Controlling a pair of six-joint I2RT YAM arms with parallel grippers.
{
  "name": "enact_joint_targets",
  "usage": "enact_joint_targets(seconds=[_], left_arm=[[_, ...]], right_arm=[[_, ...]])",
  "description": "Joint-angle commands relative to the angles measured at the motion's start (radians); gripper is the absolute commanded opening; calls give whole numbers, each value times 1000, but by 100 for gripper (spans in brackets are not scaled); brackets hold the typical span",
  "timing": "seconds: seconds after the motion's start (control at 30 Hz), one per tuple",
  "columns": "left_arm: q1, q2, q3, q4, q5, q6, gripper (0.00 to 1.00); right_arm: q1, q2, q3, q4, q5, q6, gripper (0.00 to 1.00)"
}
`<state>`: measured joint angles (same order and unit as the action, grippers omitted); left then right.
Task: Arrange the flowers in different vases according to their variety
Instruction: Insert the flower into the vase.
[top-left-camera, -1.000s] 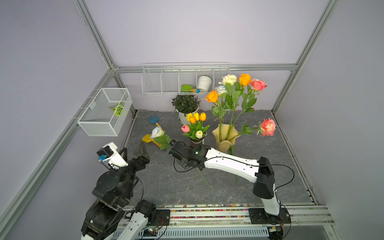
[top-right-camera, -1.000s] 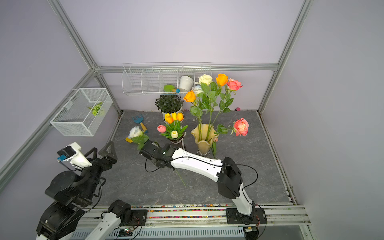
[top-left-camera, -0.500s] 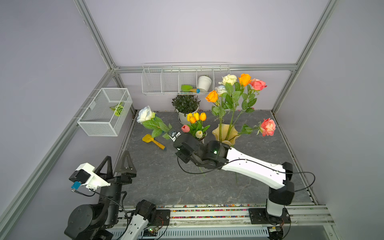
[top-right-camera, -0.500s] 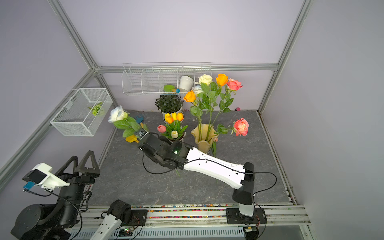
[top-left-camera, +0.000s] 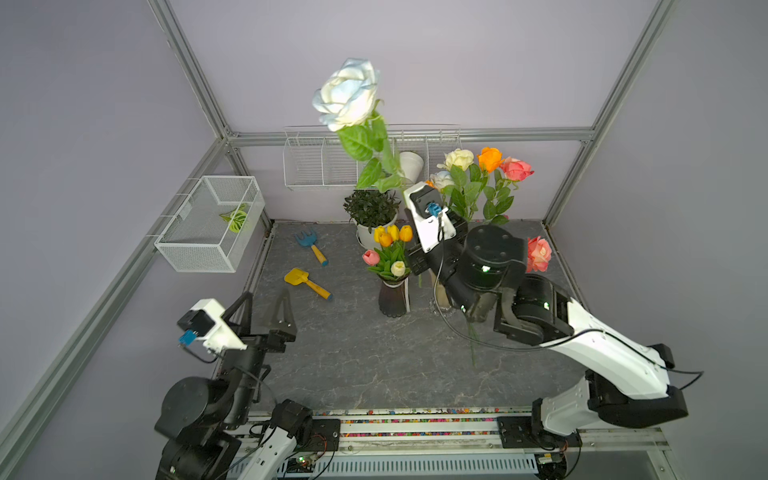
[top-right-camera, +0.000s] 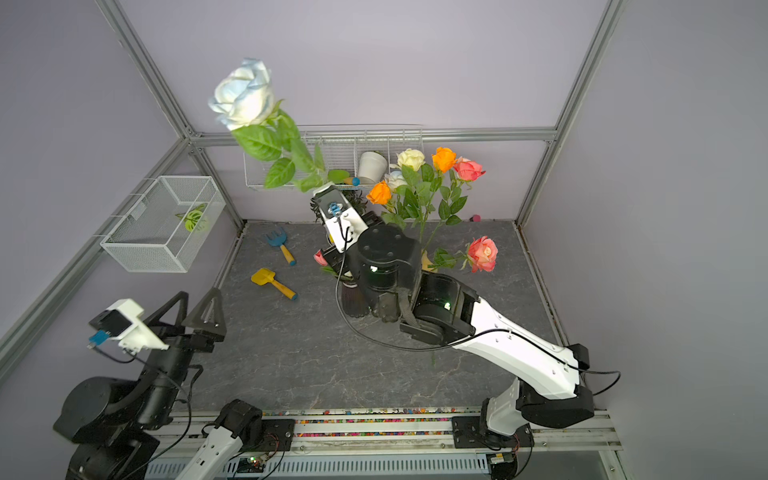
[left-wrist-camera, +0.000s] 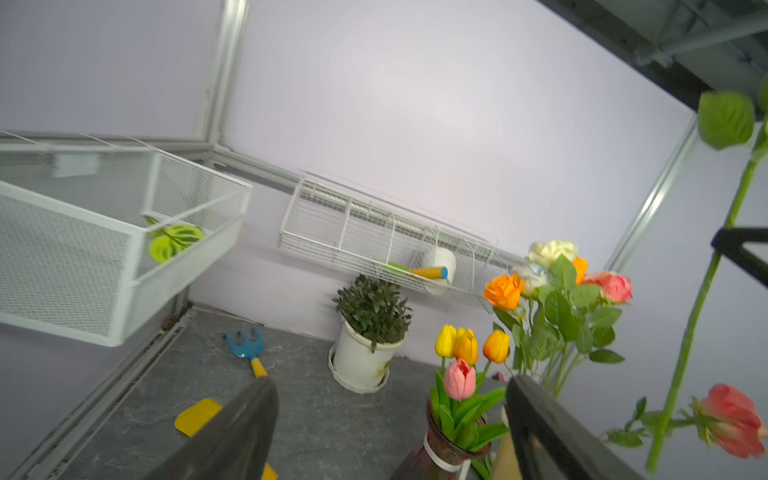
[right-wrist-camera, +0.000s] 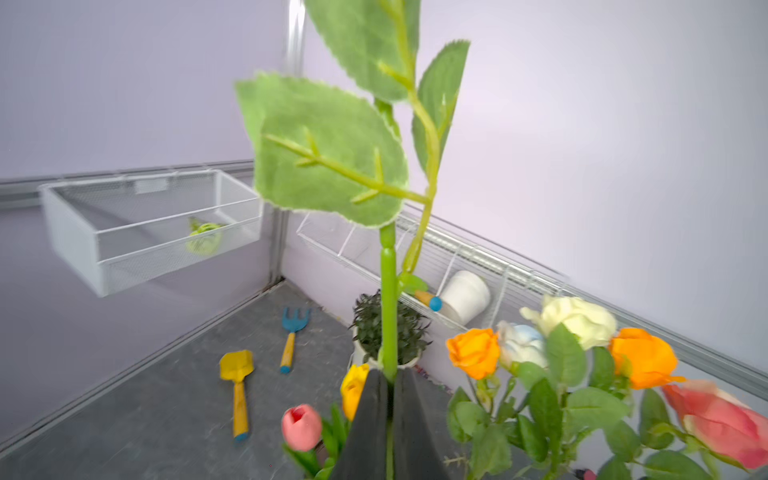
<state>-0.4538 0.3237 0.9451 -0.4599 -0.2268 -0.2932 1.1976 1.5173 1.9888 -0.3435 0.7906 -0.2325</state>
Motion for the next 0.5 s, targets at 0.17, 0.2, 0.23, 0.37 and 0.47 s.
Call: enact_joint_targets(seconds=[0.17,0.2,0.23,0.37,0.47], left_arm=[[-7,218,-42,120,291,-17,88],[-16,228,-46,127,295,-18,88],[-30,239,-49,128,292,-13,88],[-78,259,-49,106,246,13,88],[-87,258,-52,91,231,24,88]], right_arm=[[-278,40,-95,104,-122,55,0],[-293,50,-102,123,-127,54,0],[-309,58,-111,143,-137,53,0],[-342,86,-189,241,-125,49,0],[-352,83,-287,334,-90,38,0]])
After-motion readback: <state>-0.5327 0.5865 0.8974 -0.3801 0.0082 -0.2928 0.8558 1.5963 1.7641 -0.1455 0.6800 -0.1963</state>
